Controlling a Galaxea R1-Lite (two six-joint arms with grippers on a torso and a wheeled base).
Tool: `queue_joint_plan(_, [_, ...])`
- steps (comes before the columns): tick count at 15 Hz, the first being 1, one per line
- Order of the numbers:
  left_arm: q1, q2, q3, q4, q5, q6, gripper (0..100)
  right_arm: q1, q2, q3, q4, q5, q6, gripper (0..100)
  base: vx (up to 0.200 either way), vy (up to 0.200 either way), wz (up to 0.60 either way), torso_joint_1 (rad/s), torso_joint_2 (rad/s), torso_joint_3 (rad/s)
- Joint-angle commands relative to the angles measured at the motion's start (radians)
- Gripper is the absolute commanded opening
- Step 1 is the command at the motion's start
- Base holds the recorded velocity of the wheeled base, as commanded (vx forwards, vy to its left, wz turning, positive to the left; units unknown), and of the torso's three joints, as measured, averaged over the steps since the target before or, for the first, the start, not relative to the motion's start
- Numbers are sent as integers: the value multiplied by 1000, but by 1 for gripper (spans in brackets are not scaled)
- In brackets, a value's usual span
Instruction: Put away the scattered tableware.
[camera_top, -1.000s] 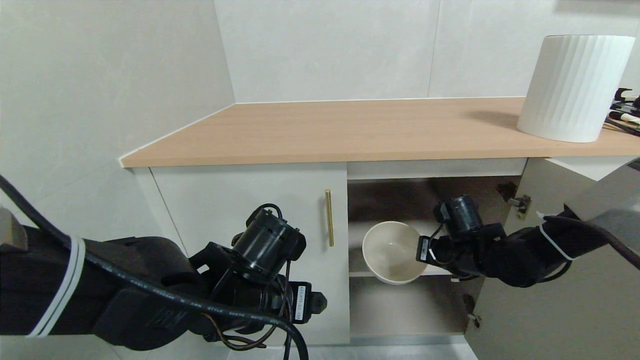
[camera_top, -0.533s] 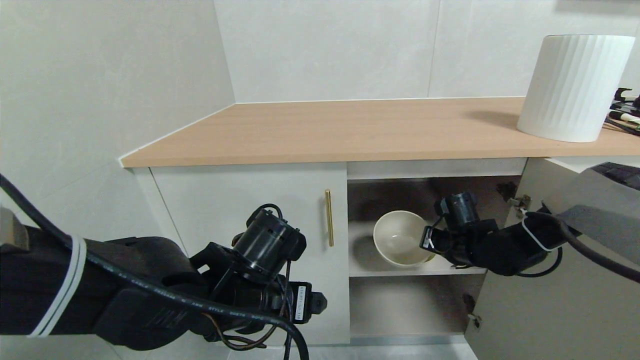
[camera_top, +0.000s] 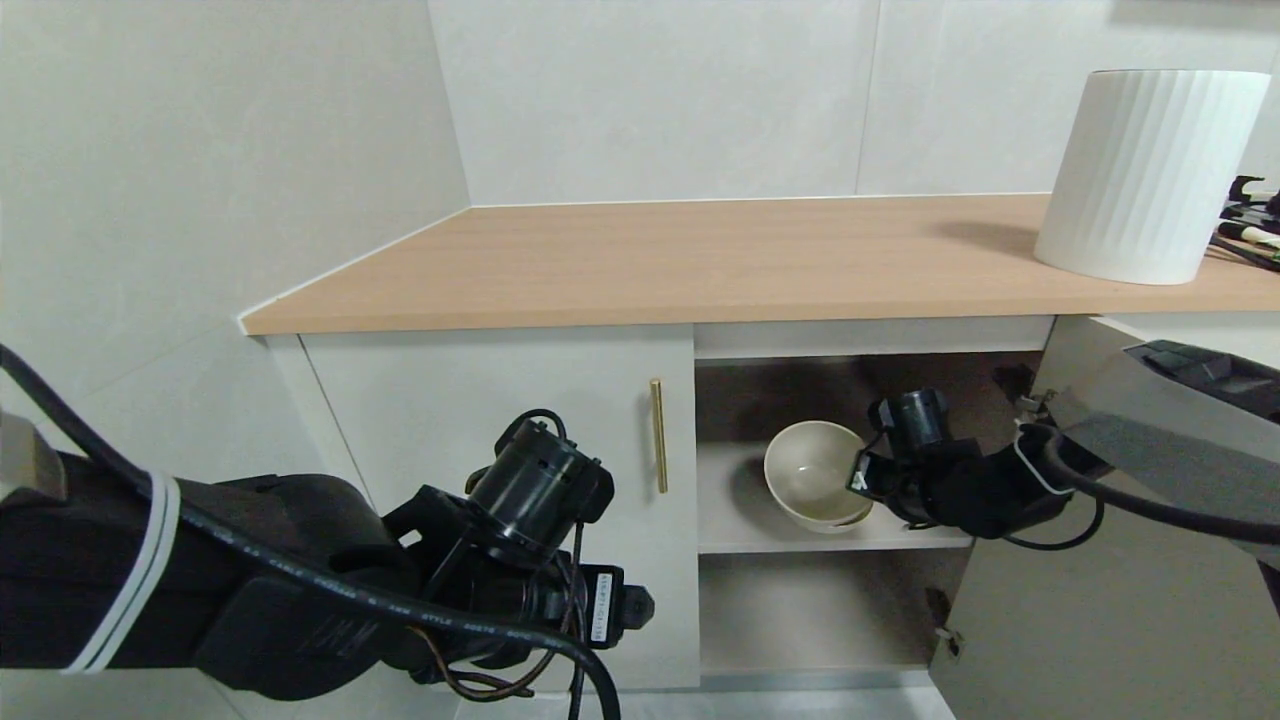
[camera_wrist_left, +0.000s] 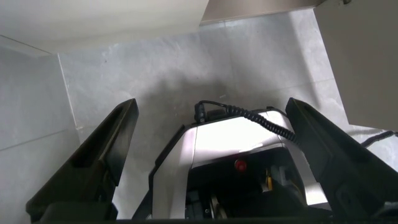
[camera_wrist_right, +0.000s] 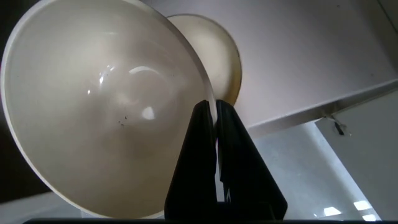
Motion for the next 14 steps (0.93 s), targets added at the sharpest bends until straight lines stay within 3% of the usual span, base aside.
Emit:
queue_joint_plan(1, [0,2,0,0,0,-1,100,-12,33,-22,-1,0,0,0,0,0,0,0,0,0])
queue_joint_plan(14, [0,10,0,-1,0,-1,100,-32,81,-82,6,-2,-3,0,0,0,0,0,0,0])
